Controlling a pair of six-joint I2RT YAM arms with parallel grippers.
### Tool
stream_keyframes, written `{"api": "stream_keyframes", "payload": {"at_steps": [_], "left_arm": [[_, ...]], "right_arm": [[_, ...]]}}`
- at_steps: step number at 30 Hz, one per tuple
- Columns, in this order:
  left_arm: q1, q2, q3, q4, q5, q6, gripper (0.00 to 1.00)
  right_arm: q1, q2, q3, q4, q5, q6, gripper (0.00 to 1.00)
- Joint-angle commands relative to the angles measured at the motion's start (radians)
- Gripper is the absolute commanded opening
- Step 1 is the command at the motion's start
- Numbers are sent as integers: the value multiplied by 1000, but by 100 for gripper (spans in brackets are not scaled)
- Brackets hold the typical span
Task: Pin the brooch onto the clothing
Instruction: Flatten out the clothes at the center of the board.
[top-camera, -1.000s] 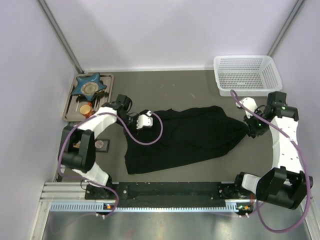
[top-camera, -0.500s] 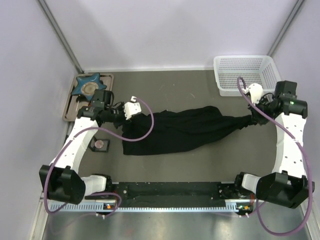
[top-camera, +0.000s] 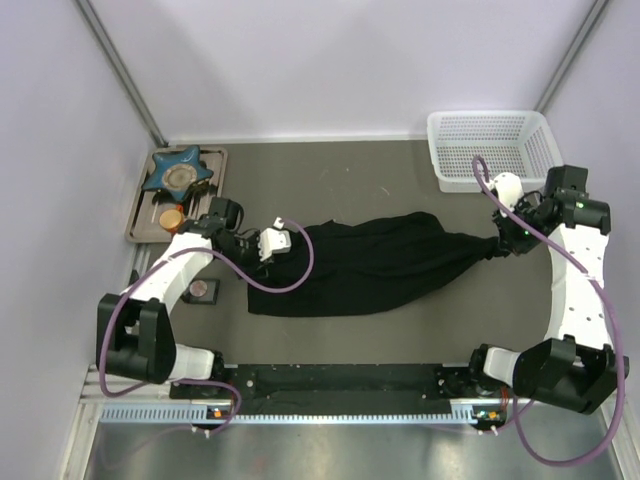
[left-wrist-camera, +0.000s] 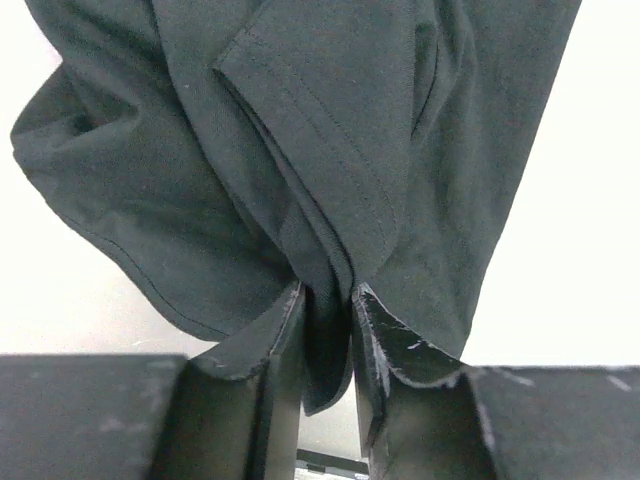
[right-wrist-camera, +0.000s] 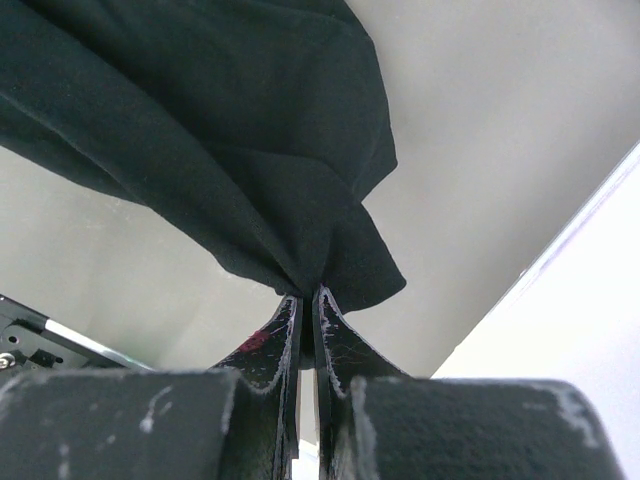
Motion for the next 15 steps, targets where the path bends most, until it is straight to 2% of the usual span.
{"api": "stream_keyframes", "payload": {"at_steps": [1, 7, 15], "left_arm": [[-4, 16, -3, 75, 29, -11, 36], [-4, 42, 3, 103, 21, -29, 46], [-4, 8, 1, 152, -30, -68, 52]], "right_arm": [[-12, 4, 4, 5, -14, -2, 0], [-12, 9, -3, 5, -9, -5, 0], [-12, 0, -14, 6, -3, -9, 0]]}}
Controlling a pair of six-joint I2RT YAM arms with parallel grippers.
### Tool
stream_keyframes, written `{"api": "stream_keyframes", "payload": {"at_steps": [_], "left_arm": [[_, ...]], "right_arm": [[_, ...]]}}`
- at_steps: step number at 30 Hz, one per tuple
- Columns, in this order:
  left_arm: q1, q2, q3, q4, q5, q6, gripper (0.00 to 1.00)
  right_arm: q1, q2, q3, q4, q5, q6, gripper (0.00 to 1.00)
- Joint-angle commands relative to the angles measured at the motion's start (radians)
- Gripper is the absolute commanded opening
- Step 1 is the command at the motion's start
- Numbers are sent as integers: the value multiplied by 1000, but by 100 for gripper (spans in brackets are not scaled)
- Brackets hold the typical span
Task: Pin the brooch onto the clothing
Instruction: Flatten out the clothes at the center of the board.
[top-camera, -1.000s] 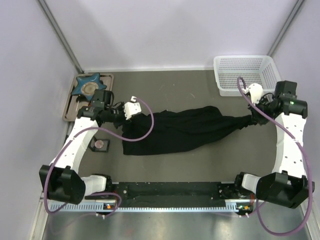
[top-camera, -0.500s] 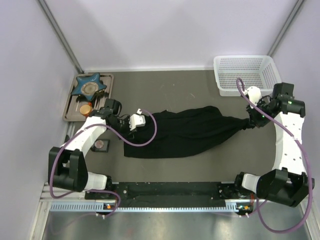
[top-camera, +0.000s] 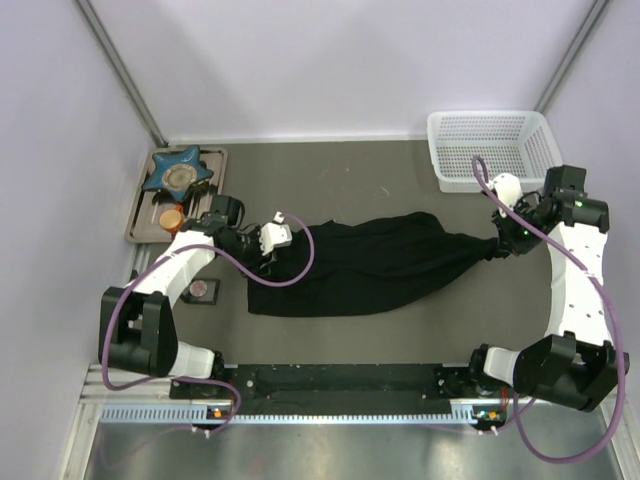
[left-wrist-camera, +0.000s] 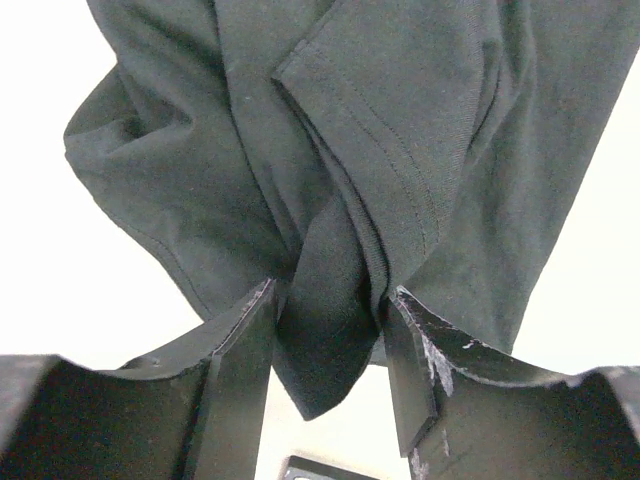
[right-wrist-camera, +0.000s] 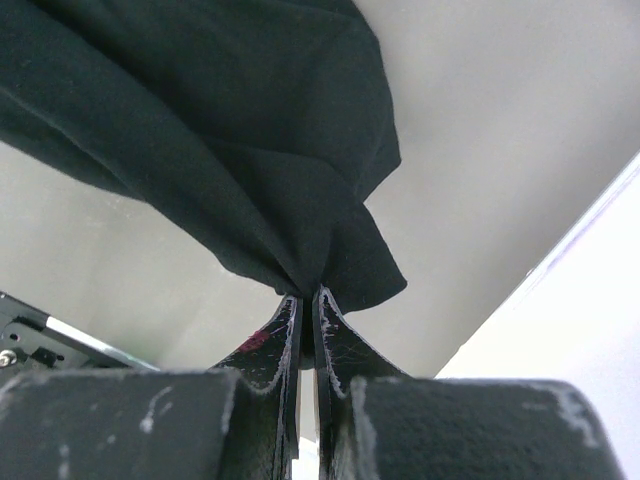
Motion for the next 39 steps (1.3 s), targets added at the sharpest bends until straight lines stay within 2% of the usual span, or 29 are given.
{"api": "stream_keyframes", "payload": {"at_steps": [1, 5, 6, 8, 11, 18, 23, 29, 32, 34, 36, 37, 39], "left_arm": [[-3, -43, 7, 52, -26, -31, 52], [-2, -58, 15, 29, -62, -8, 52], [-2, -58, 13, 23, -62, -1, 48], [-2, -56, 13, 21, -62, -2, 47], [-2, -61, 13, 30, -60, -11, 52], [-2, -60, 25, 35, -72, -11, 51], [-2, -61, 36, 32, -88, -19, 56], [-2, -70, 44, 23, -78, -4, 58], [-2, -73, 56, 16, -71, -7, 51], [0, -76, 65, -10, -60, 7, 41], [0, -79, 74, -19, -59, 6, 37], [0, -87, 78, -22, -57, 10, 30], [1, -96, 87, -25, -57, 4, 24]], "right_arm": [[-12, -19, -14, 7, -7, -10, 0], [-14, -19, -21, 5, -9, -10, 0], [-12, -20, -22, 7, -10, -9, 0], [-12, -20, -22, 5, -10, -6, 0], [-12, -20, -25, 5, -5, -7, 0], [-12, -22, -27, 2, -4, -9, 0], [-14, -22, -31, 2, -7, -7, 0], [-12, -22, -37, -1, -5, -6, 0], [-12, -23, -38, 0, -5, -6, 0], [-12, -23, -38, 0, -4, -6, 0], [-12, -23, -36, -3, -4, -6, 0], [-12, -22, -33, -3, -2, -6, 0], [-12, -23, -28, -3, -4, -4, 0]]}}
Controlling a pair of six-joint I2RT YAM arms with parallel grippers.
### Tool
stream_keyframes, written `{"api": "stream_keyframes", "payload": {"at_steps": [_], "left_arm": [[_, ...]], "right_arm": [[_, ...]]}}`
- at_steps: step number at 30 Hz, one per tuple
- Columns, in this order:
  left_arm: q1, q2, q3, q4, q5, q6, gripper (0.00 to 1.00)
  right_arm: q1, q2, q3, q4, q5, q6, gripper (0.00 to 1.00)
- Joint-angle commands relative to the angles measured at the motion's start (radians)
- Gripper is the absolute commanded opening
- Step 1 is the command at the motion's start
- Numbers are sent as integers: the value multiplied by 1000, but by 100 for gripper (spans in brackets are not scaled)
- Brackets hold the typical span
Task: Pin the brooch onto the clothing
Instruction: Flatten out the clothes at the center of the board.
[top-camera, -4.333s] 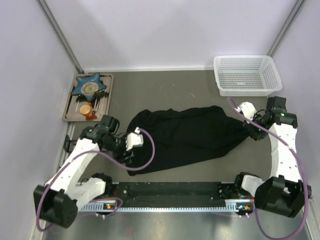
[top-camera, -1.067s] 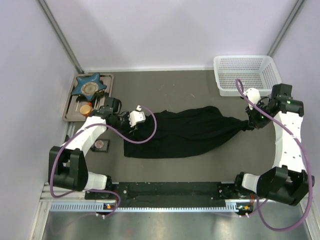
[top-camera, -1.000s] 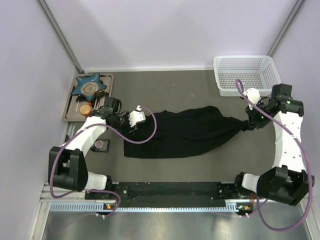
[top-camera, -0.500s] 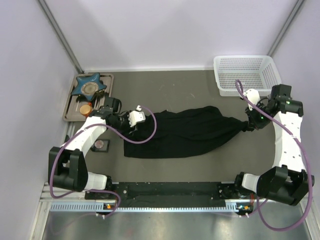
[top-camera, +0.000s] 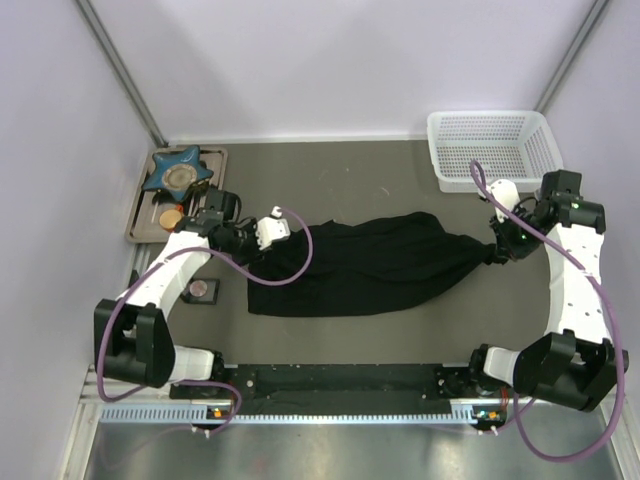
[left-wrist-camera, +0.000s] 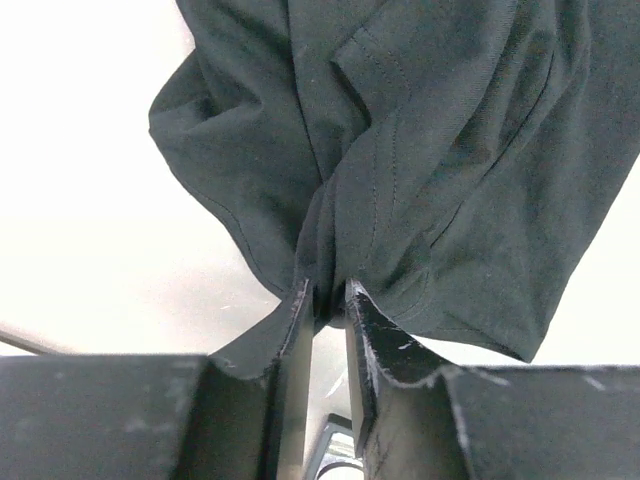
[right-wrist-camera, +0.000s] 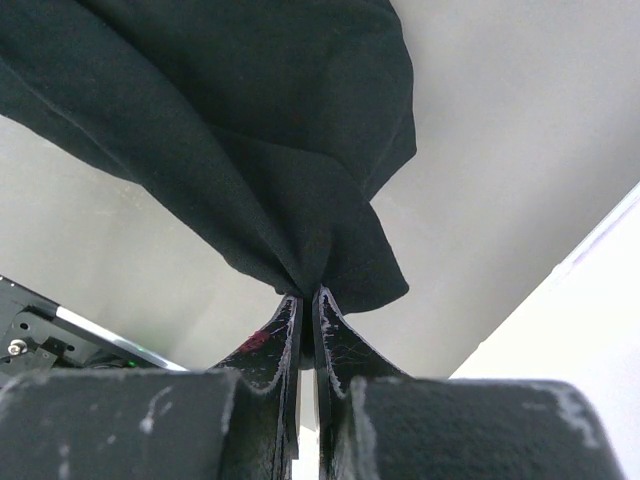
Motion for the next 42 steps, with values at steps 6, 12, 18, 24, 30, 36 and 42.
{"api": "stream_keyframes", "payload": {"at_steps": [6, 12, 18, 24, 30, 36, 42], "left_arm": [[10, -79, 92, -44, 34, -23, 4], [23, -121, 91, 31, 34, -144, 0], [59, -180, 104, 238, -21, -436, 0], [69, -242, 283, 356, -75, -791, 0], [70, -322, 423, 485, -166, -909, 0], [70, -377, 644, 490, -201, -922, 0], [70, -446, 808, 507, -166, -916, 0]], "right_arm": [[-12, -21, 39, 3, -21, 4, 0], [-12, -10, 126, 5, -56, 33, 0], [-12, -1, 274, 3, -134, 90, 0], [-12, 33, 547, 8, -257, 180, 0], [-10, 82, 866, 33, -341, 286, 0], [-9, 49, 1075, 124, -366, 324, 0], [-10, -169, 952, 420, -335, 386, 0]]}}
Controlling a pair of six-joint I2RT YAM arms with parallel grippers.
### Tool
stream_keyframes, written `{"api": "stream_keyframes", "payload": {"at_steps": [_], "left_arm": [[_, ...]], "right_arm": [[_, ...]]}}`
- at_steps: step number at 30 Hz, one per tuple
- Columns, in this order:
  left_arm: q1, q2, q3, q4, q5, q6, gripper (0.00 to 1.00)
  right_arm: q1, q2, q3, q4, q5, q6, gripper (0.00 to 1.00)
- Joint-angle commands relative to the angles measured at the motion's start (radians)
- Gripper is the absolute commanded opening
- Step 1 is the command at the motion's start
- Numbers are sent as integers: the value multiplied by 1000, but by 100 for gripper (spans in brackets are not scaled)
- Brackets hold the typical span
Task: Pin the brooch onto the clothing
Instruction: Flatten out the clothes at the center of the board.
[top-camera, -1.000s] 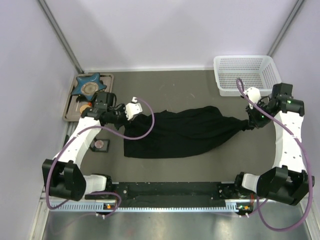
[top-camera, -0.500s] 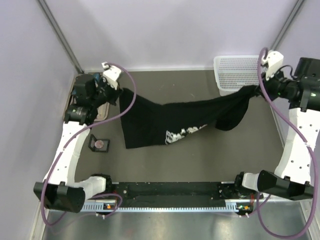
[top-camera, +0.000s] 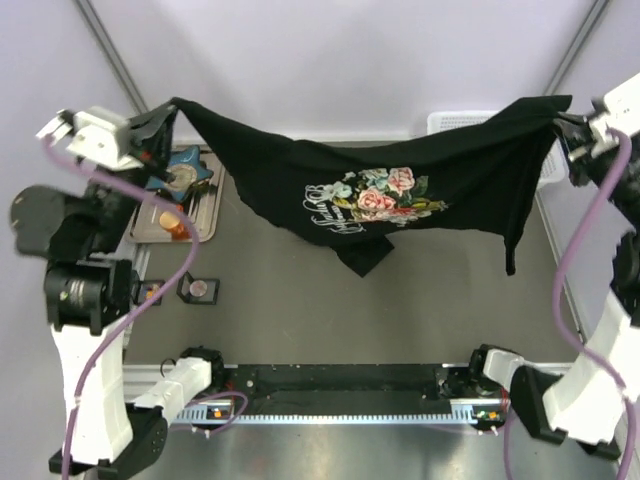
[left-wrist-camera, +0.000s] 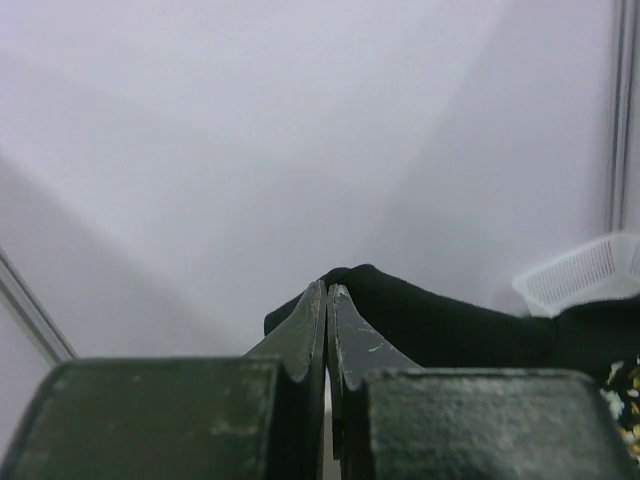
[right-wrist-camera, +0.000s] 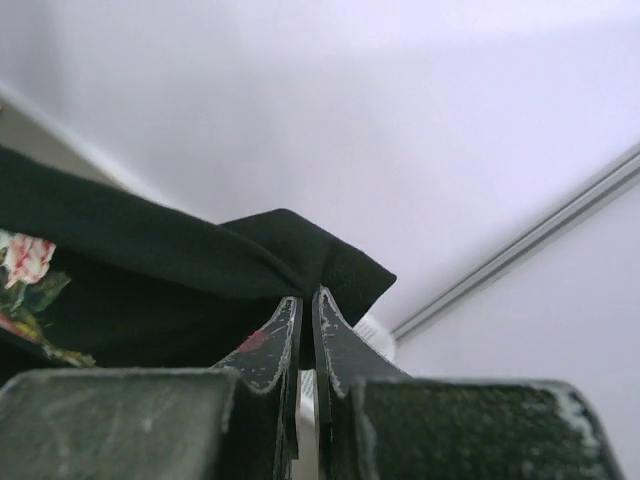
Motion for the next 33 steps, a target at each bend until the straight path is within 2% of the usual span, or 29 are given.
{"api": "stream_keyframes", "payload": {"at_steps": [1, 11, 17, 19, 22, 28, 29, 31, 33], "left_arm": [[6, -56, 139, 77, 16, -17, 0], [6, -62, 415, 39, -12, -25, 0], [6, -3, 590, 11, -76, -14, 0], [6, 13, 596, 2, -92, -14, 0], [6, 21, 544, -36, -122, -10, 0], [6, -15, 193, -13, -69, 58, 0], [6, -16, 92, -4, -64, 76, 0], [6, -19, -12, 40, -53, 101, 0], [6, -13, -152, 103, -49, 119, 0]], "right_arm": [[-10, -157, -56, 292, 8, 92, 0], [-9, -254, 67, 509, 202, 253, 0], [-10, -258, 117, 595, 226, 273, 0], [-10, -258, 102, 595, 226, 272, 0], [-10, -278, 1, 592, 201, 272, 0], [-10, -376, -390, 552, 14, 189, 0], [-10, -390, -503, 534, 4, 172, 0], [-10, -416, -662, 514, -11, 112, 0], [-10, -439, -763, 495, -7, 57, 0]]}}
